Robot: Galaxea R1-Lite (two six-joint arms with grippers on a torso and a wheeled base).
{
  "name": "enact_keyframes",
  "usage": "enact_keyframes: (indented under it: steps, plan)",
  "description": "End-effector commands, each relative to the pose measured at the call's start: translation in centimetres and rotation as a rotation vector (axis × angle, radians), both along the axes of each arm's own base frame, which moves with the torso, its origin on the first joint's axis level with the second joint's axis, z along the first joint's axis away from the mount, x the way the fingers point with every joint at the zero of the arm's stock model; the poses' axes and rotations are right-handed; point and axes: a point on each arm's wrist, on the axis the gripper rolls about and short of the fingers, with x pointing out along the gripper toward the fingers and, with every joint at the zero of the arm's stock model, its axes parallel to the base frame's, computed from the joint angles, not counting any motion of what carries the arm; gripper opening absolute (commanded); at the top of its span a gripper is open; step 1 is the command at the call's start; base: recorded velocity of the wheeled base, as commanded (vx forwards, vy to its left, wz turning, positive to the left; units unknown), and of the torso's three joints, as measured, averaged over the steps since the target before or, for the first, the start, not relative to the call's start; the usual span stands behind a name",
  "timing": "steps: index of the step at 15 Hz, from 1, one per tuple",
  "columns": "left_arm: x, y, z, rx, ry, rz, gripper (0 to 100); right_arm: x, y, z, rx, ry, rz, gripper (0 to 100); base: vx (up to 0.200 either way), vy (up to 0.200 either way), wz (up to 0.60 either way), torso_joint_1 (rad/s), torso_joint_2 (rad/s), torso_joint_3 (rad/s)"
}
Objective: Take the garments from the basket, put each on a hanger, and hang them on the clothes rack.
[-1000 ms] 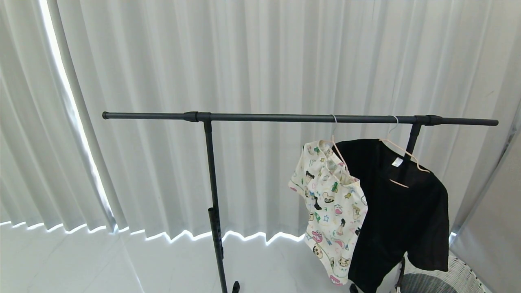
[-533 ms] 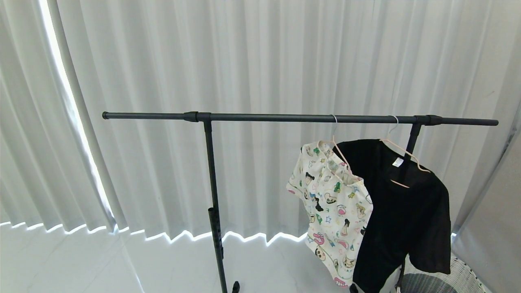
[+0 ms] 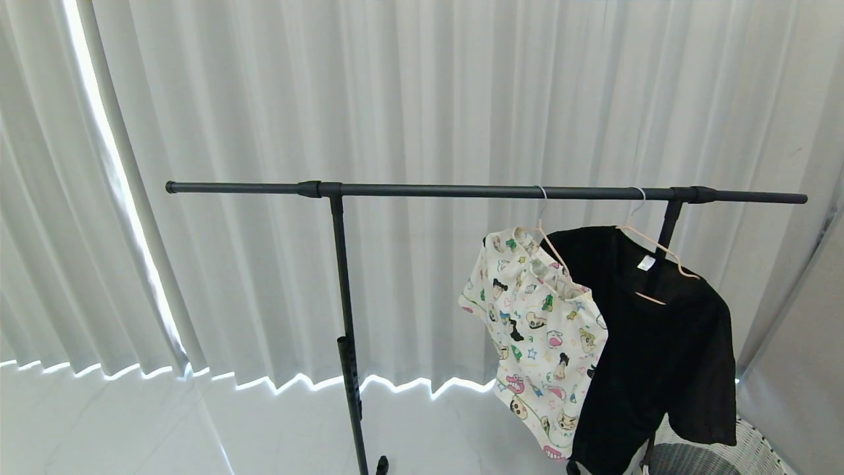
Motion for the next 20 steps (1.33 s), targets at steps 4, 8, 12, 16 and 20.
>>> enact_keyframes:
  steps: [4,8,12,16,20]
  plan:
    - [0.1,0.5,-0.1,0.040,0.001,0.213,100,0.1,-0.1,0.0,0.009,0.014,-0.038,100,0.000,0.000,0.00,0.000,0.00,0.000]
    - [0.2,0.8,0.1,0.108,0.031,0.402,100,0.3,0.1,0.1,0.000,0.044,-0.229,100,0.000,0.000,0.00,0.000,0.00,0.000]
    - [-0.6,0.4,0.0,0.209,-0.028,0.446,100,0.0,0.3,0.0,0.038,0.005,-0.268,100,0.000,0.000,0.00,0.000,0.00,0.000]
    - [-0.7,-0.2,-0.4,0.112,-0.113,0.237,100,0.1,0.7,-0.1,0.036,0.022,-0.066,100,0.000,0.000,0.00,0.000,0.00,0.000]
    - [-0.4,-0.7,-1.1,0.038,-0.102,0.017,100,0.1,0.7,-0.4,-0.022,0.055,0.104,100,0.000,0.000,0.00,0.000,0.00,0.000]
